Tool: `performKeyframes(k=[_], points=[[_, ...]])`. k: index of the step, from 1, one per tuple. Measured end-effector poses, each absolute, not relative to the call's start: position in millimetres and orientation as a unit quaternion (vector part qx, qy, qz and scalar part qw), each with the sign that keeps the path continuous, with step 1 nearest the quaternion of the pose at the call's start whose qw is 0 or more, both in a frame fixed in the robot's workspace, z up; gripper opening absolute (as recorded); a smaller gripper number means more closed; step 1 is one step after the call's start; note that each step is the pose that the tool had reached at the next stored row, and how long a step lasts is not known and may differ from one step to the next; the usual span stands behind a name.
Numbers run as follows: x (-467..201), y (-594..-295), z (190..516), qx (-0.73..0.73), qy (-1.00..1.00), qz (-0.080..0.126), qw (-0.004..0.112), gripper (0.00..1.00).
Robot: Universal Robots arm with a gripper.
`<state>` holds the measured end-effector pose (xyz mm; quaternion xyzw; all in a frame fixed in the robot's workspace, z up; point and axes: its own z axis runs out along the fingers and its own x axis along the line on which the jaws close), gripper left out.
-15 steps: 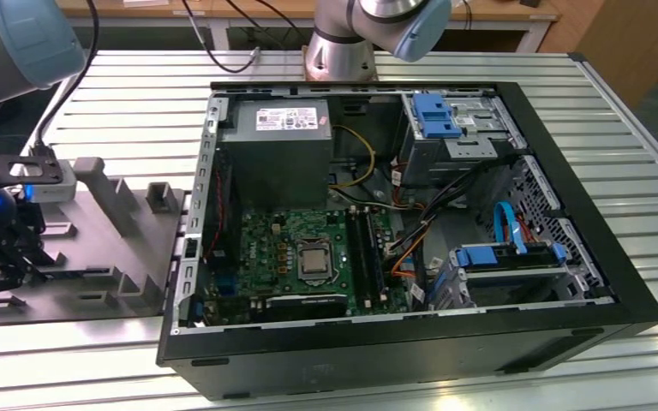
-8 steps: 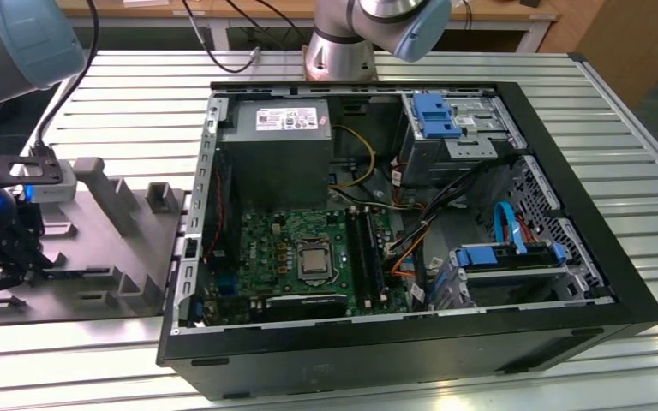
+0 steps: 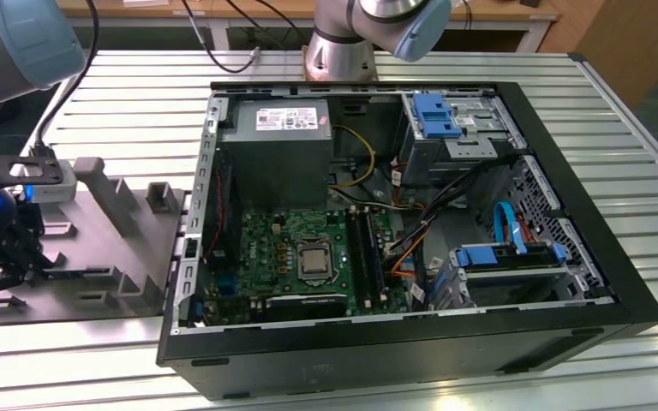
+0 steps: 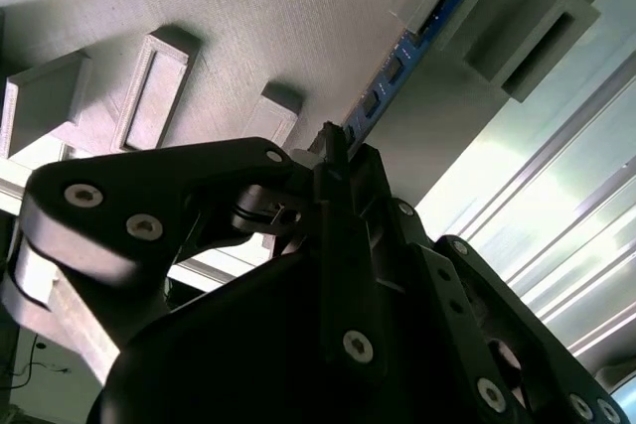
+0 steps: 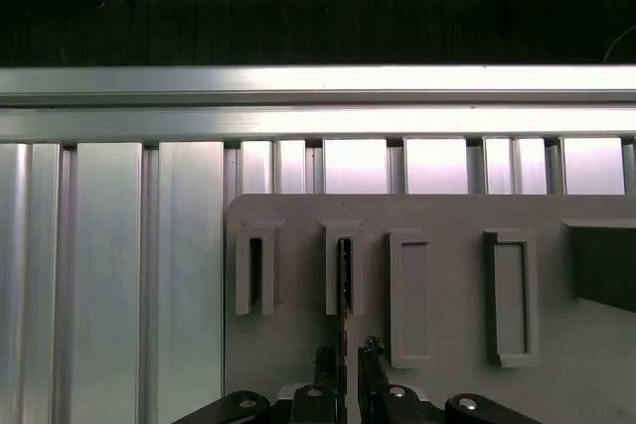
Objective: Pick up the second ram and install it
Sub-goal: 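Pick up the second ram and move it above second insertion slot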
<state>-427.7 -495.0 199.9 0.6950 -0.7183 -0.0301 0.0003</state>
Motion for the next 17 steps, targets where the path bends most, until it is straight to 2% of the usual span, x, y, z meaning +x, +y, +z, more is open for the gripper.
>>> performKeyframes(k=[17], points=[[-427.1,-495.0,199.4,0.709,-0.705,-0.03,0.001,0.23]])
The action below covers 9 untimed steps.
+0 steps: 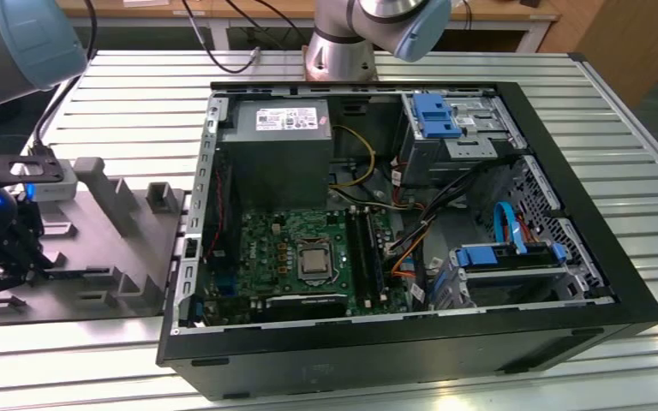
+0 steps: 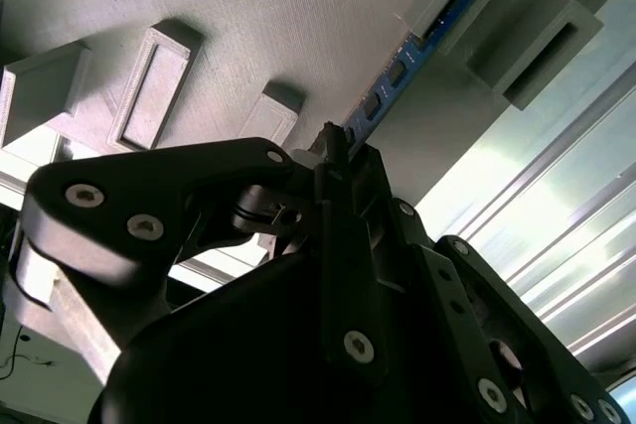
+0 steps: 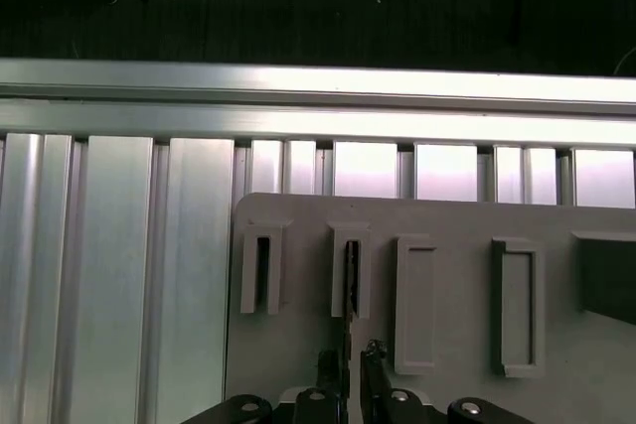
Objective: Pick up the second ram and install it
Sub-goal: 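Pick up the second ram and move it above second insertion slot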
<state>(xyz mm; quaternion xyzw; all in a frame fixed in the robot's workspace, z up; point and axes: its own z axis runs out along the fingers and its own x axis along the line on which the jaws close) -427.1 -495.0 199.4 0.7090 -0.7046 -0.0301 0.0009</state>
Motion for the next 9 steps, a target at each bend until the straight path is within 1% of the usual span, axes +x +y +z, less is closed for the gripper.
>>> performKeyframes(k=[4,5,9], points=[[-426.9,-495.0,199.4,0.709,-0.705,-0.03,0.001,0.21],[-426.9,-495.0,199.4,0.709,-0.705,-0.03,0.001,0.15],[-426.7,-495.0,199.4,0.709,-0.705,-0.03,0.001,0.15]])
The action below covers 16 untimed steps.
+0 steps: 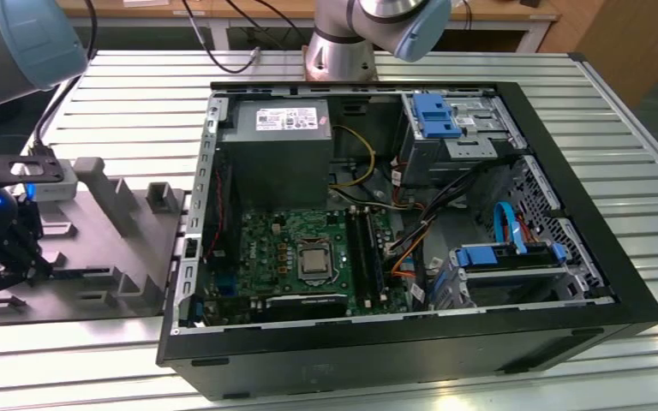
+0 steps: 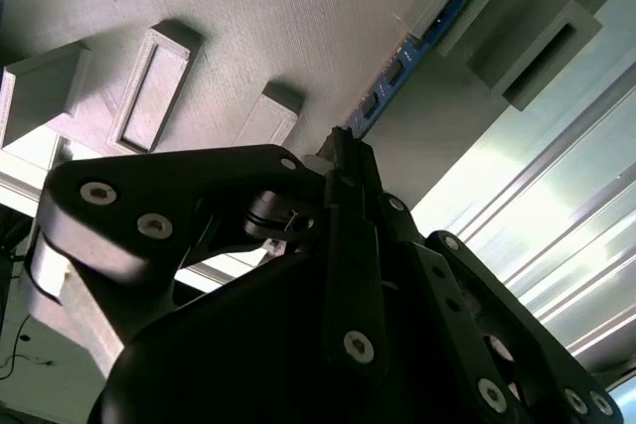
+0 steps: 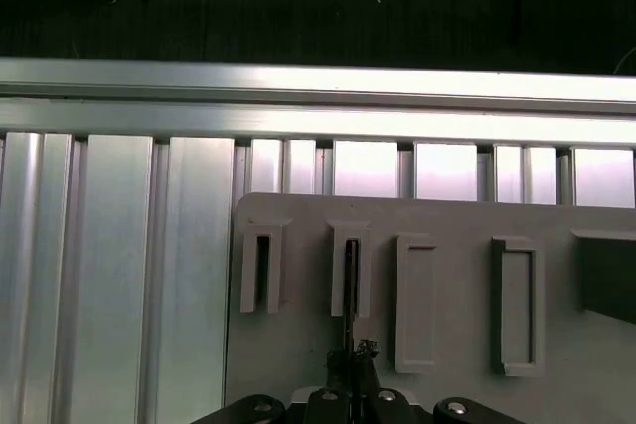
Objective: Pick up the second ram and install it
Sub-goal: 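Pick up the second ram and move it above second insertion slot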
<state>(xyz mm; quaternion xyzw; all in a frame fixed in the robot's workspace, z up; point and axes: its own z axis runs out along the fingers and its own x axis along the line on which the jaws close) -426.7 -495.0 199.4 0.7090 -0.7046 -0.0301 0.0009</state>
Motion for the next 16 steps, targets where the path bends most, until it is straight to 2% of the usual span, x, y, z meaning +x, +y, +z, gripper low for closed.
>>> performKeyframes(k=[5,16], points=[[-426.6,-495.0,199.4,0.709,-0.705,-0.03,0.001,0.11],[-426.2,-495.0,199.3,0.707,-0.707,-0.03,0.001,0.11]])
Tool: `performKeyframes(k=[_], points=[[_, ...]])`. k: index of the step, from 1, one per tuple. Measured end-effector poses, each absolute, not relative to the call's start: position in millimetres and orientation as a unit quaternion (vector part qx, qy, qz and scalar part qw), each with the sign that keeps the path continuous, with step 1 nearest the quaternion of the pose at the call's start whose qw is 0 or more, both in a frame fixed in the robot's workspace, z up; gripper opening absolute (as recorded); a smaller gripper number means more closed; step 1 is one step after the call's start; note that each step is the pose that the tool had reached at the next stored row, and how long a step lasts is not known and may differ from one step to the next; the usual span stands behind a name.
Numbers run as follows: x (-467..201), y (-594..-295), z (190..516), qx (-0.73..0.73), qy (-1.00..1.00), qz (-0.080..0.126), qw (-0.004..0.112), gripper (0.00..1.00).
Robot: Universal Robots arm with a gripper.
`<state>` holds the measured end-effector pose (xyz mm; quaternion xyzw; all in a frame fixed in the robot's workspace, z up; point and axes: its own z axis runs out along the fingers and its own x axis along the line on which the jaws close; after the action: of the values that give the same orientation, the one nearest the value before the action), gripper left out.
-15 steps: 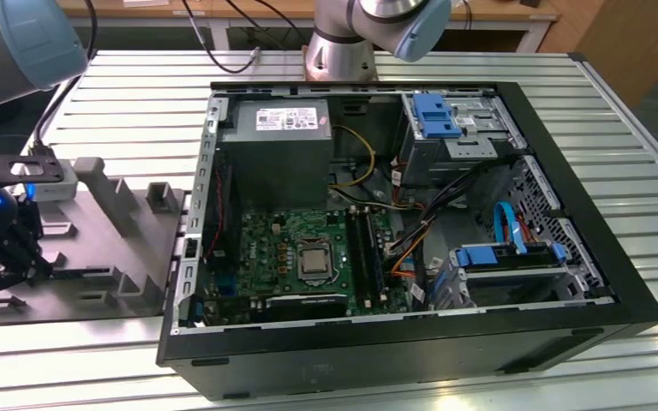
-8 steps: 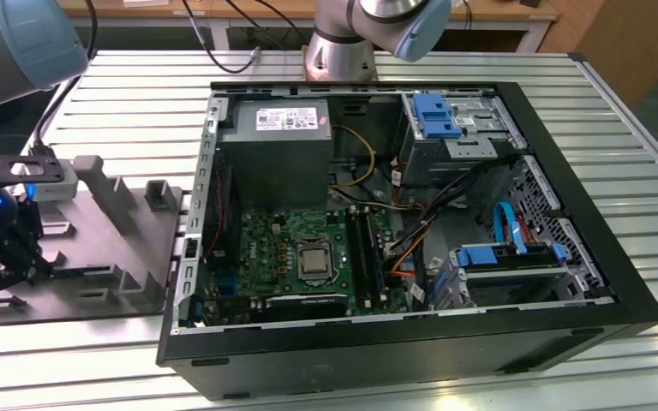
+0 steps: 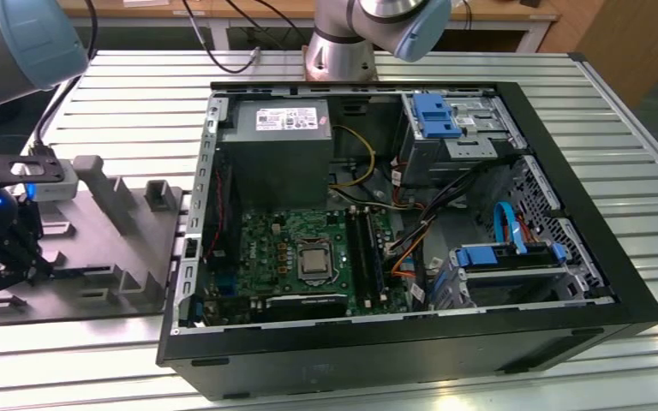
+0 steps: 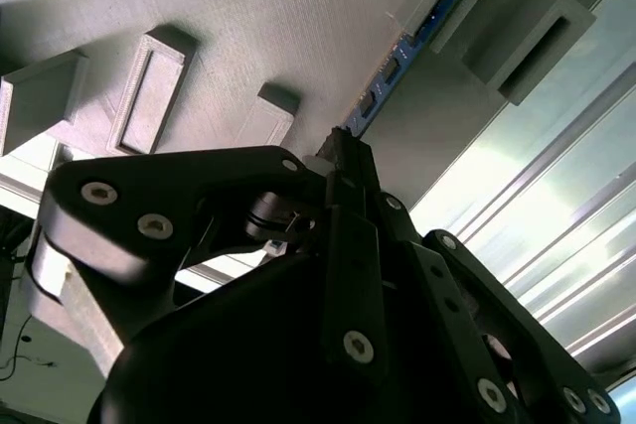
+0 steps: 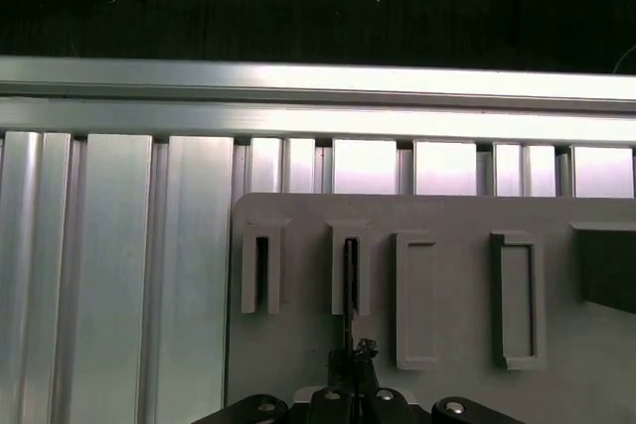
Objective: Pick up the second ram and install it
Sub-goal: 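Pick up the second ram and move it above second insertion slot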
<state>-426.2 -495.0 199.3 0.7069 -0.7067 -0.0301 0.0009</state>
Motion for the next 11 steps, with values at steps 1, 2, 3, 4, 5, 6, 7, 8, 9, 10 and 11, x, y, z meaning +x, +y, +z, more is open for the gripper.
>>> performKeyframes(k=[1,2,3,4,5,6,7,8,9,10,11], points=[[-426.2,-495.0,199.2,0.703,-0.711,-0.03,0.001,0.11],[-426.2,-495.0,199.2,0.7,-0.714,-0.03,0.001,0.11],[-426.2,-495.0,199.2,0.699,-0.714,-0.03,0.001,0.11],[-426.2,-495.0,199.1,0.699,-0.714,-0.03,0.001,0.11],[-426.2,-495.0,199.1,0.699,-0.714,-0.03,0.001,0.11],[-426.2,-495.0,199.1,0.699,-0.714,-0.03,0.001,0.11],[-426.2,-495.0,199.1,0.699,-0.714,-0.03,0.0,0.11],[-426.2,-495.0,199.1,0.699,-0.714,-0.03,0.0,0.11],[-426.2,-495.0,199.1,0.699,-0.714,-0.03,0.0,0.11],[-426.2,-495.0,199.1,0.699,-0.714,-0.03,0.001,0.11],[-426.2,-495.0,199.3,0.699,-0.714,-0.03,0.001,0.11]])
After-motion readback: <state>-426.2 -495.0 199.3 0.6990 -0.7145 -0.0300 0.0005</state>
